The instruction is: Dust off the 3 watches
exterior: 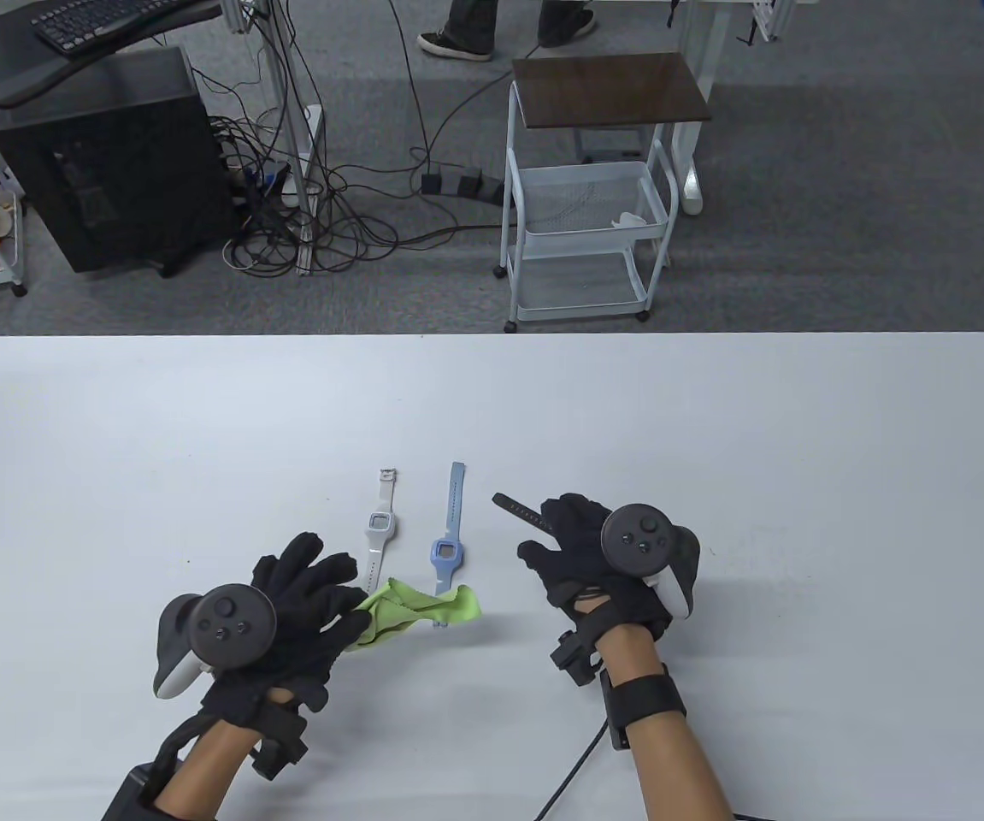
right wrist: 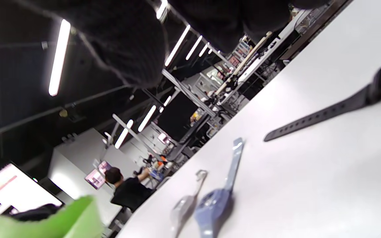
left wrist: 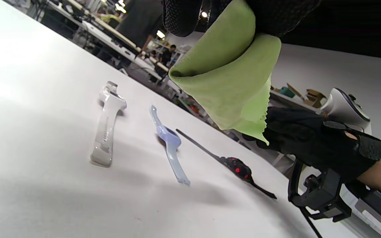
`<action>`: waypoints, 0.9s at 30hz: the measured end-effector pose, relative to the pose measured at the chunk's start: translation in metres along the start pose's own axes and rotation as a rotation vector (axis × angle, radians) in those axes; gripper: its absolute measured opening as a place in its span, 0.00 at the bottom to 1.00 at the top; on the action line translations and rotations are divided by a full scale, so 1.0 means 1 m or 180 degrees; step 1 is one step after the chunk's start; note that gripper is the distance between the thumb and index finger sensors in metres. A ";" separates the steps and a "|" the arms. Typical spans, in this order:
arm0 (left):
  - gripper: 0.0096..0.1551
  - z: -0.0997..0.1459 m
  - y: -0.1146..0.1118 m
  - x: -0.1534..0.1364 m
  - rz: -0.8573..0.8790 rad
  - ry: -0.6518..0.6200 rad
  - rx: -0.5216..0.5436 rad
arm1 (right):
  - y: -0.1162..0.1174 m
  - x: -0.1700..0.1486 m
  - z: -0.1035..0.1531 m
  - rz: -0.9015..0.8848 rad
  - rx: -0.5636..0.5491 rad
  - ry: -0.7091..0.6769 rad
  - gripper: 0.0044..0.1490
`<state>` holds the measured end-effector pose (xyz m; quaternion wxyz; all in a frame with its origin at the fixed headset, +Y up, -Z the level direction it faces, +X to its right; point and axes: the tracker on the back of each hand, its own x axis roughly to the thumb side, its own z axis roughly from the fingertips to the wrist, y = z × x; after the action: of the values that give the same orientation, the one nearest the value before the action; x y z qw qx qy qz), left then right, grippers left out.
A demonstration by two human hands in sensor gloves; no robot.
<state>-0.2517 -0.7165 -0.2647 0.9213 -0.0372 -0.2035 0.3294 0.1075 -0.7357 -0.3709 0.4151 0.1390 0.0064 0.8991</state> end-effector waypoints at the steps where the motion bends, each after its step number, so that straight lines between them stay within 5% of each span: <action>1: 0.24 0.001 0.001 0.000 0.0004 0.0000 0.0015 | 0.000 0.002 -0.006 0.0076 0.0030 0.0010 0.48; 13: 0.24 0.004 0.008 -0.003 0.0038 -0.0008 0.0062 | 0.014 0.006 -0.070 0.0726 0.0495 0.0377 0.48; 27: 0.24 0.006 0.015 -0.007 0.0035 0.0018 0.0137 | 0.049 0.002 -0.109 0.1381 0.0964 0.0770 0.44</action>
<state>-0.2676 -0.7092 -0.2650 0.9206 -0.0194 -0.1936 0.3387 0.0423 -0.7546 -0.4685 0.1838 0.0893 0.1601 0.9657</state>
